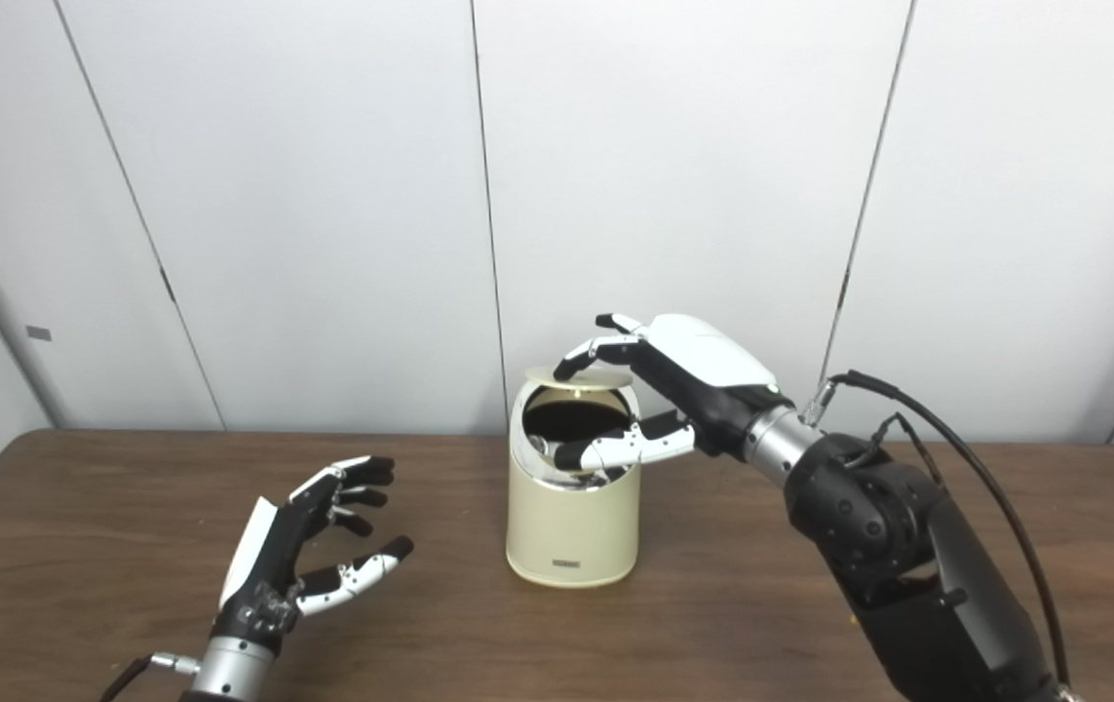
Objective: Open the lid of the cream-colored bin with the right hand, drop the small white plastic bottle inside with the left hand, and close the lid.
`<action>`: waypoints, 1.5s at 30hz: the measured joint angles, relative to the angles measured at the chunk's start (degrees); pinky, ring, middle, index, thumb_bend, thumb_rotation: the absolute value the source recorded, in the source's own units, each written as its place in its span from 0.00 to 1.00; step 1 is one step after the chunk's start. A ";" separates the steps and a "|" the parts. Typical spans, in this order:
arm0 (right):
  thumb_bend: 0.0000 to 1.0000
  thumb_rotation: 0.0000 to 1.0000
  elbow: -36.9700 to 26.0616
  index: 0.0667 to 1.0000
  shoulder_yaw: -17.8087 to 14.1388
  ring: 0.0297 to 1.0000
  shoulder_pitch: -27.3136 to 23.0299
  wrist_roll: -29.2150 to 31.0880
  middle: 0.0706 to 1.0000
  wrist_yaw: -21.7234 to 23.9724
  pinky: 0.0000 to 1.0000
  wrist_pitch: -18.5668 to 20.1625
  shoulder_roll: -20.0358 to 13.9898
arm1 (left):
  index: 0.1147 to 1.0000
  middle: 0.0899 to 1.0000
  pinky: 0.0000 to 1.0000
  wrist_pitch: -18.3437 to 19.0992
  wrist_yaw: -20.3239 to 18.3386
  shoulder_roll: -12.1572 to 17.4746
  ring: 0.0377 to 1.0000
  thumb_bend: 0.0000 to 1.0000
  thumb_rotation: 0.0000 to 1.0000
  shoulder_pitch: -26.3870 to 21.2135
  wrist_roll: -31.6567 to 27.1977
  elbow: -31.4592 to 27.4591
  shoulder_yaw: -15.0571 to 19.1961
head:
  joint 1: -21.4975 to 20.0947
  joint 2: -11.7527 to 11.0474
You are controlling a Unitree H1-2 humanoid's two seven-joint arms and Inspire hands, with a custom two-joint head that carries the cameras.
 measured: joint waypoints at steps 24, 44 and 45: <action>0.64 0.67 -1.82 0.68 1.27 0.95 1.73 0.67 0.72 3.82 1.00 -0.08 -1.74 | 0.74 0.73 0.55 1.80 -1.16 -0.56 0.68 0.59 0.07 0.02 -0.32 -1.31 0.16 | 0.35 1.41; 0.63 0.64 -2.61 0.67 2.55 0.93 2.26 0.59 0.71 3.87 1.00 -1.13 -1.74 | 0.74 0.73 0.56 2.33 -1.16 -0.67 0.69 0.59 0.08 0.02 0.10 -1.45 0.17 | 0.70 1.93; 0.64 0.65 -2.58 0.67 2.56 0.93 2.33 0.63 0.70 3.85 1.00 -1.67 -1.74 | 0.74 0.72 0.56 2.37 -1.15 -0.67 0.68 0.59 0.08 0.02 0.17 -1.45 0.17 | 0.70 1.93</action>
